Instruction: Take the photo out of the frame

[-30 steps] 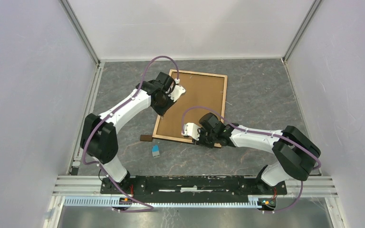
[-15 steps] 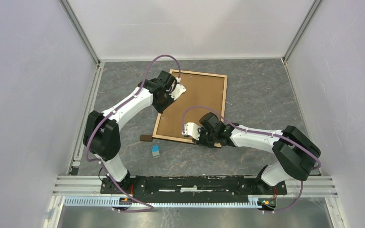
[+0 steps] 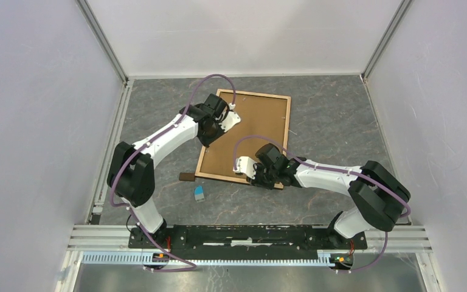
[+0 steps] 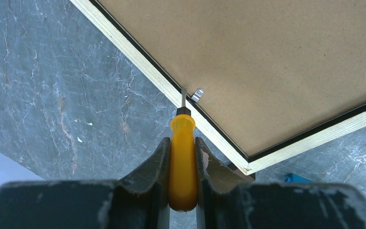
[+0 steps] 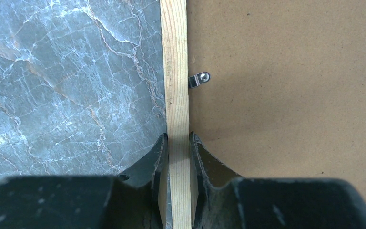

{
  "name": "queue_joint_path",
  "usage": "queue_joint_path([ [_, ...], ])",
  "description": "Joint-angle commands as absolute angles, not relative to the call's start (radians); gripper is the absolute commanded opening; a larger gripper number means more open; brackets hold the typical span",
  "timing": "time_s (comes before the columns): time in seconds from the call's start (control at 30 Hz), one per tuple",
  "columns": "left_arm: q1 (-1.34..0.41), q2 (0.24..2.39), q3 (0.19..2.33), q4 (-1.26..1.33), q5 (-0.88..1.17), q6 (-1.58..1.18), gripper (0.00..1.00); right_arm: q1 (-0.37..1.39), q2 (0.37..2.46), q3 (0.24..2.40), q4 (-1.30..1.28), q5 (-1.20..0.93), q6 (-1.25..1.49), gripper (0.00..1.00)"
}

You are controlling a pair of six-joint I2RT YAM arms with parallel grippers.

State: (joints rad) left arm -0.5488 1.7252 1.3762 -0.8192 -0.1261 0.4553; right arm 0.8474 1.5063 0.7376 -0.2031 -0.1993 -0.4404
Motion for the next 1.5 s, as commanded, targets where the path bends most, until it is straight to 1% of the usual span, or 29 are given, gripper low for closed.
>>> queue_joint_path([
  [0.0,-0.563,1.720,1.362,-0.830,-0.153,0.511,0.02,0.833,1.562,0.730,-0.204,-0.197,-0.416,0.20],
  [0.07,-0.572,1.719,1.366,-0.845,-0.152,0.509,0.02,0.831,1.566,0.731,-0.205,-0.198,-0.416,0.19],
  [0.17,-0.591,1.715,1.367,-0.866,-0.163,0.511,0.02,0.829,1.568,0.734,-0.206,-0.200,-0.413,0.13],
  [0.27,-0.605,1.713,1.369,-0.887,-0.164,0.511,0.02,0.830,1.573,0.736,-0.207,-0.201,-0.411,0.11],
  [0.3,-0.611,1.714,1.371,-0.900,-0.161,0.508,0.02,0.829,1.575,0.739,-0.207,-0.202,-0.411,0.08],
  [0.5,-0.611,1.712,1.369,-0.900,-0.121,0.483,0.02,0.830,1.577,0.740,-0.209,-0.202,-0.410,0.00],
  [0.97,-0.609,1.695,1.339,-0.857,-0.005,0.366,0.02,0.828,1.581,0.741,-0.208,-0.202,-0.406,0.00],
  [1.2,-0.609,1.694,1.336,-0.855,0.086,0.328,0.02,0.828,1.584,0.742,-0.207,-0.202,-0.402,0.00],
  [1.47,-0.601,1.694,1.304,-0.799,0.068,0.295,0.02,0.828,1.585,0.743,-0.207,-0.204,-0.401,0.00],
])
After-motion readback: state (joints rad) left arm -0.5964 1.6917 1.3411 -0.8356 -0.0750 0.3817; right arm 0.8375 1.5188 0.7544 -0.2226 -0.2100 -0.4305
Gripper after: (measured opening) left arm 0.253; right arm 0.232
